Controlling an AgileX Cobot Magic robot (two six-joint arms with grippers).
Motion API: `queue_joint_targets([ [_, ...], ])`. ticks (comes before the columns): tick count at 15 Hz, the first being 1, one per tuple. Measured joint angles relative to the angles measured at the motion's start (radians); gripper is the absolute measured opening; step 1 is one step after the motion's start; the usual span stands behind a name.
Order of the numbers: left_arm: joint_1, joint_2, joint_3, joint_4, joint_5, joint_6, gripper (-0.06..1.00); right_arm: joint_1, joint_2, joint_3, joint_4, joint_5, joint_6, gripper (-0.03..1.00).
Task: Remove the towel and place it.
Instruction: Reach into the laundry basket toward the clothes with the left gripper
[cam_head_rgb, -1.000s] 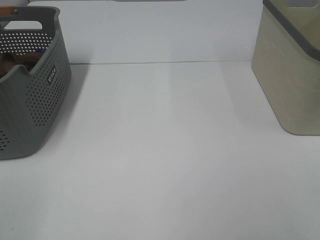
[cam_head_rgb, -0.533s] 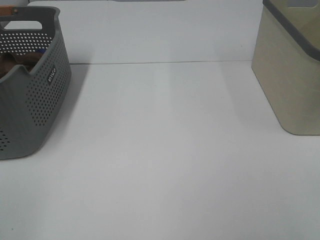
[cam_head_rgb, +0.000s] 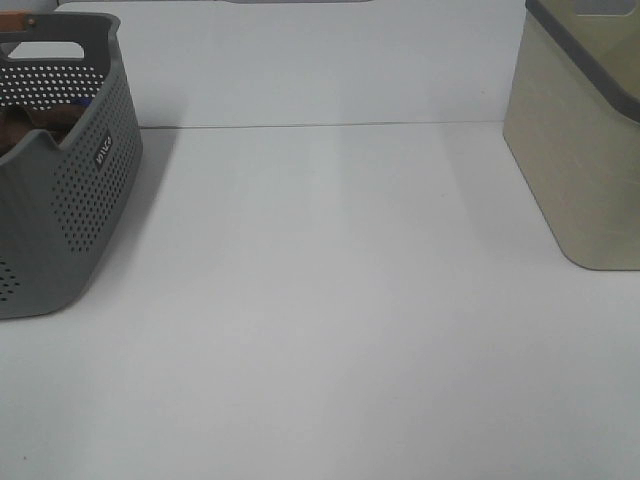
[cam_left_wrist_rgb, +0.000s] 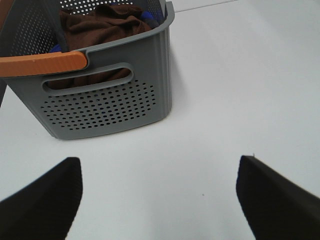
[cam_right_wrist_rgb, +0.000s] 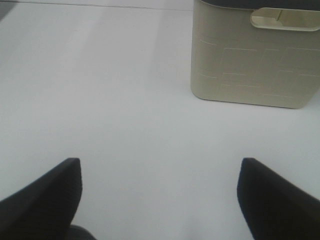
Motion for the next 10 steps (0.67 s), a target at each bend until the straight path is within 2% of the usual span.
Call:
queue_joint_targets([
  [10, 0.0, 0.0, 0.0, 0.0, 0.0, 0.0, 0.8, 0.0, 0.0, 0.0, 0.0, 0.0, 0.0, 0.8],
])
